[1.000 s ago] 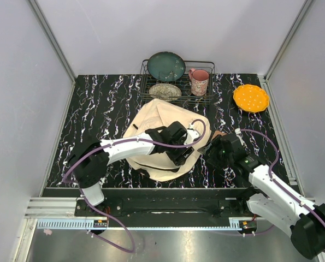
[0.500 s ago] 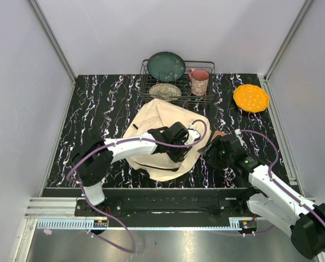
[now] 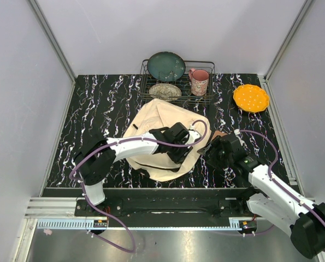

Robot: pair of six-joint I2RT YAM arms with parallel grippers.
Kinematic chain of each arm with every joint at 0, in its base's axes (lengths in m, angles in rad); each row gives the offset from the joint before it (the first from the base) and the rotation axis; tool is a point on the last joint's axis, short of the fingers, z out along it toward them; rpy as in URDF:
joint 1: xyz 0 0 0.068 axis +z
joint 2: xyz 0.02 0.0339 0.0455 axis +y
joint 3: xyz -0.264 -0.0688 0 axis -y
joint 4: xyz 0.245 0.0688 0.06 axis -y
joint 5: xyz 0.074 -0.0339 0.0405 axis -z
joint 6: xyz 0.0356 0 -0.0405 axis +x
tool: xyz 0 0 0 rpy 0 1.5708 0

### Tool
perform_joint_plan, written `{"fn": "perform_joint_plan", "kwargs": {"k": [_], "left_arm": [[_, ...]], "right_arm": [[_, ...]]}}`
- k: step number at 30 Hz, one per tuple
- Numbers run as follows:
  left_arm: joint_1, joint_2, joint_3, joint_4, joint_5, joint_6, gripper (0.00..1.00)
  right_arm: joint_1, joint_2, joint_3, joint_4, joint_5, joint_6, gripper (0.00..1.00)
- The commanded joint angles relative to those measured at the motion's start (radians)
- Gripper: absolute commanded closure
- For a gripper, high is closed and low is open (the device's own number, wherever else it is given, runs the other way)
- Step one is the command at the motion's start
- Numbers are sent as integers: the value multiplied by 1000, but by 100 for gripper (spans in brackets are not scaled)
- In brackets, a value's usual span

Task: Pack the student bag
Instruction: Zip the student bag at the center of the board.

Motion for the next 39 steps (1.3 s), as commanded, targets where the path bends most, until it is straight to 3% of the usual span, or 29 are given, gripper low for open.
{"fn": "perform_joint_plan", "kwargs": {"k": [1,5,15,19,23,24,30,39], "left_arm": [[-8,-14,-11,32,53,-5,64],[-16,-9,-24,32,20,-5,59],[-108,113,-1,29,-304,-54,57],[-119,145,1,45,-359,-94,65],[-120,130,-15,58,-373,-114,97],[-122,121,-19,58,-378,-117,100],[-130,-51,-53,65,-393,-148,100],[-136,-250,-56,30,-404,-177,100]], "right_arm": [[-4,14,5,31,-2,-11,25],[-4,17,7,33,-1,-14,25],[-4,17,-2,36,-4,-11,25],[-4,11,-2,31,-5,-13,25],[-4,-11,-8,20,9,-3,25],[-3,-17,-11,14,33,0,25],[-6,-20,-4,-6,78,3,24],[-12,144,44,65,36,7,24]]}}
